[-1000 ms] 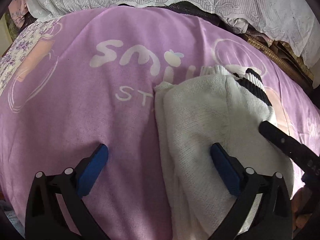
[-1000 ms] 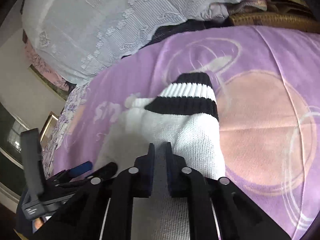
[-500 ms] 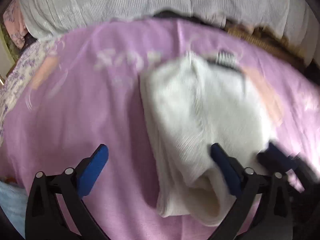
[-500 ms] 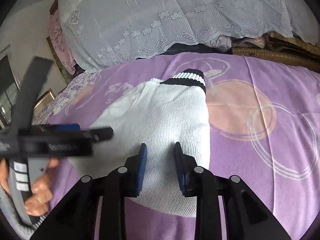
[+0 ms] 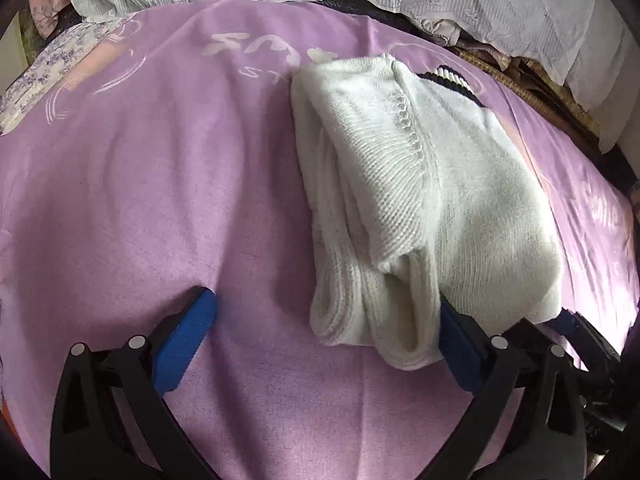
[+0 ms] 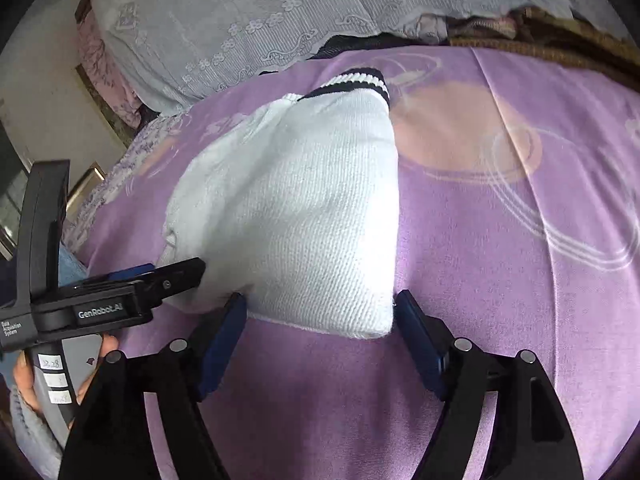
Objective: Fold small clothes
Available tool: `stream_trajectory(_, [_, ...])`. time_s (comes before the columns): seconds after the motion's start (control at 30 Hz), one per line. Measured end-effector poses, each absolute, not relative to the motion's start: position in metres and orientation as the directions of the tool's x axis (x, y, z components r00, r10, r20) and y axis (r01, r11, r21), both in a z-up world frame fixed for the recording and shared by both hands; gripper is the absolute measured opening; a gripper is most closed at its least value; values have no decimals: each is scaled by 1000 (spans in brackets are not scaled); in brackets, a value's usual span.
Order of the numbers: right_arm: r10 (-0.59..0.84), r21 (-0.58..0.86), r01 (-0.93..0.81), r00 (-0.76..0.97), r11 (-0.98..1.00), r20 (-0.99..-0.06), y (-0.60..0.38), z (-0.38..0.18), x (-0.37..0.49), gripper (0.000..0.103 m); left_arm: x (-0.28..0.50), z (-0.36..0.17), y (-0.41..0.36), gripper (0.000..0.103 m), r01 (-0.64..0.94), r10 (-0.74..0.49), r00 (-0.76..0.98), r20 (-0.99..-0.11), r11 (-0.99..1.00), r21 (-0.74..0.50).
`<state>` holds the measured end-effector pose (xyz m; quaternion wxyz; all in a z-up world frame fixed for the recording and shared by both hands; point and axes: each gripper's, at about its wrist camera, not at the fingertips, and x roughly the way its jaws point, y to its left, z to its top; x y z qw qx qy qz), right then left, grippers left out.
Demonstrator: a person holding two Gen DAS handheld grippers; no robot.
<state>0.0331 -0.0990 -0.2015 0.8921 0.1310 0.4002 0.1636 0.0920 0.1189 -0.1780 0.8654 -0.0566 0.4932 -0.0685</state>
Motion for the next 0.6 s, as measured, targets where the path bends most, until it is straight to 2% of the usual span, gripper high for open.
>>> stream_trajectory(0.17, [391,387,-169,682,906,-618,-109,-196,19,77,75,-162,116,98,63,-165,569,-805,986,-157])
stream_trajectory(0.33, [333,426,-127,827,896,-452,-134,-174,1,77,72,-132,124,98,65,-197,660,-725,976,-206])
stream_trajectory(0.47, [305,424,-70,799,903,-518,-133,-181,32,78,108,-147,113,98,25,-140,609,-781,987,-158])
stream_trajectory(0.5, [313,424,-53,758,904,-572,-130,-190,45,86,116,-158,108,99,25,-115,580,-806,992,-124])
stream_trajectory(0.53, [335,430,-45,702,902,-629,-125,-202,60,94,121,-168,105,99,41,-133,565,-814,990,-134])
stream_trajectory(0.57, [362,443,-56,672,895,-646,-124,-207,70,100,119,-169,109,99,35,-160,573,-804,985,-171])
stream_trajectory(0.6, [363,437,-67,675,897,-642,-121,-207,71,100,117,-167,110,99,24,-161,568,-807,983,-180])
